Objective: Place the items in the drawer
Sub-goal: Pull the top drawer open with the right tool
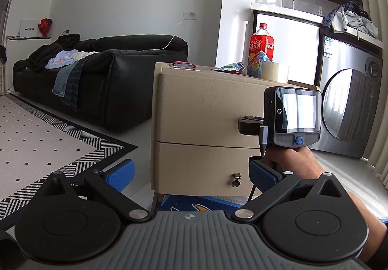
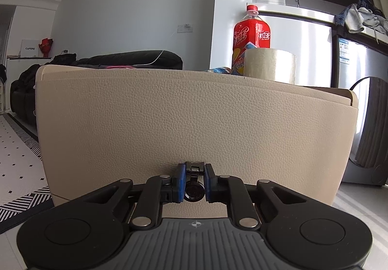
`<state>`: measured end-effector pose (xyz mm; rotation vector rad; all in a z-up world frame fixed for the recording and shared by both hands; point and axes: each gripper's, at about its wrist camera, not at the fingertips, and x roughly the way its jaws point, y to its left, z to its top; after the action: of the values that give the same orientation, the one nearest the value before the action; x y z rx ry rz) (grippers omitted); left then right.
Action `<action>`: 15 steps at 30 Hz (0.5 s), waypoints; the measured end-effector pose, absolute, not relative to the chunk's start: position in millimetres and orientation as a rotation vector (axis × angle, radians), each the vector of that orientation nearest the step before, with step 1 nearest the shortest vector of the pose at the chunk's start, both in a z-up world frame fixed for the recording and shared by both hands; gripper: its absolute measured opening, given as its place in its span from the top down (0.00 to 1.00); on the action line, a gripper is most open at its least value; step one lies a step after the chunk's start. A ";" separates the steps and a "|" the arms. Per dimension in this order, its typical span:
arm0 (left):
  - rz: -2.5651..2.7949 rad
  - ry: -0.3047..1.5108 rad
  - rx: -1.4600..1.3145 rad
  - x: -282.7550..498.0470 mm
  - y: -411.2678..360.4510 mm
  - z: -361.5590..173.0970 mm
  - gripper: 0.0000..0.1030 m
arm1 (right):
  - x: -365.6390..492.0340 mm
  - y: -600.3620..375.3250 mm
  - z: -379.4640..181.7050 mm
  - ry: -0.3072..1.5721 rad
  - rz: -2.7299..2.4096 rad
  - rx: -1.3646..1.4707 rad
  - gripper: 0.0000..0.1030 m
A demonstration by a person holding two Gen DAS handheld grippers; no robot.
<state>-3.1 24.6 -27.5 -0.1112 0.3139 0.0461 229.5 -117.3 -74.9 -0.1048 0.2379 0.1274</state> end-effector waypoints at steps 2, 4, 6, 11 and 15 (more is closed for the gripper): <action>0.046 0.315 -0.112 -0.1 26.7 -26.5 0.00 | 228.4 -117.0 -74.9 0.239 0.127 -0.102 0.84; 0.047 0.316 -0.111 -0.2 27.0 -26.9 0.00 | 228.1 -117.1 -74.6 0.239 0.127 -0.099 0.84; 0.047 0.316 -0.112 -0.2 27.1 -27.2 0.00 | 227.6 -116.8 -74.9 0.238 0.126 -0.099 0.84; 0.048 0.318 -0.113 -0.3 27.8 -28.0 0.00 | 226.4 -116.6 -75.1 0.237 0.125 -0.093 0.84; 0.049 0.321 -0.114 -0.3 28.6 -28.7 0.00 | 225.5 -117.4 -75.0 0.236 0.124 -0.084 0.84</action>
<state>-0.3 28.6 -28.7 -0.1140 0.3206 0.0491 225.5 -117.4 -75.0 -0.0841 0.2358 0.1242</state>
